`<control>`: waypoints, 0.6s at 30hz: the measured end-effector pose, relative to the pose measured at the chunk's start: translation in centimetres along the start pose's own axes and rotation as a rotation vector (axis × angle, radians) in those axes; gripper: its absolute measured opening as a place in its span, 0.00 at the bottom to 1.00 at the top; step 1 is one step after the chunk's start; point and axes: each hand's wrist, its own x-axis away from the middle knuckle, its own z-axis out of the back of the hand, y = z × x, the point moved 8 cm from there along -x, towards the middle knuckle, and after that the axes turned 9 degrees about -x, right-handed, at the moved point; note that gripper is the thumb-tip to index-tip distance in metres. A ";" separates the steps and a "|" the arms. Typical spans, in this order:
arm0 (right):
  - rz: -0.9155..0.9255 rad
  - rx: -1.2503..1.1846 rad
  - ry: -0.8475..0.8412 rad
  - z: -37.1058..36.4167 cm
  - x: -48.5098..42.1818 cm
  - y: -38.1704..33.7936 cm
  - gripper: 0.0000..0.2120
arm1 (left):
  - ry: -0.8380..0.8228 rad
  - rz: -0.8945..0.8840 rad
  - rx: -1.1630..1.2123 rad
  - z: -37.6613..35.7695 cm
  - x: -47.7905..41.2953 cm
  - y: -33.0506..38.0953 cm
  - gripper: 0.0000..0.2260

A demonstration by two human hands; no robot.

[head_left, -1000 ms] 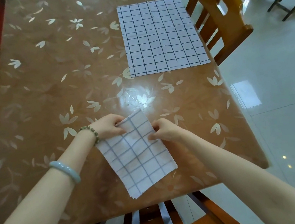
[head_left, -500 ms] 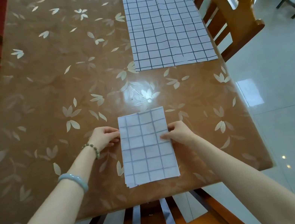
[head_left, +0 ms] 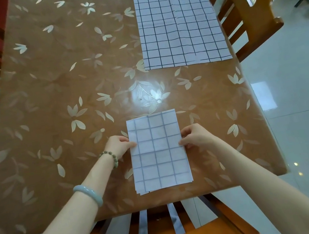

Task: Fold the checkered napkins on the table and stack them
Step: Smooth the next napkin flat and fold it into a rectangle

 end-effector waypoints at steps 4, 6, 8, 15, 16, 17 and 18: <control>0.025 0.031 0.092 0.8 0.0 0.2 0.01 | 0.028 -0.003 0.099 0.2 0.4 -0.3 0.10; -0.012 -0.114 0.064 0.4 0.2 0.5 0.03 | -0.004 -0.006 0.193 -0.1 0.9 -0.2 0.11; -0.066 -0.314 0.042 -0.1 0.5 1.1 0.06 | -0.058 0.016 0.309 -0.7 1.2 -0.4 0.10; -0.185 -0.584 0.091 -0.5 1.0 2.3 0.11 | -0.054 0.178 0.625 -2.1 2.0 -1.8 0.12; -0.195 -0.589 0.088 -0.6 0.9 2.3 0.11 | -0.037 0.184 0.648 -2.1 2.3 -1.9 0.10; -0.198 -0.580 0.083 -0.6 0.8 2.3 0.12 | -0.015 0.196 0.656 -2.1 2.2 -2.1 0.07; -0.192 -0.558 0.076 -0.6 0.8 2.2 0.11 | 0.001 0.206 0.667 -2.1 2.3 -2.3 0.06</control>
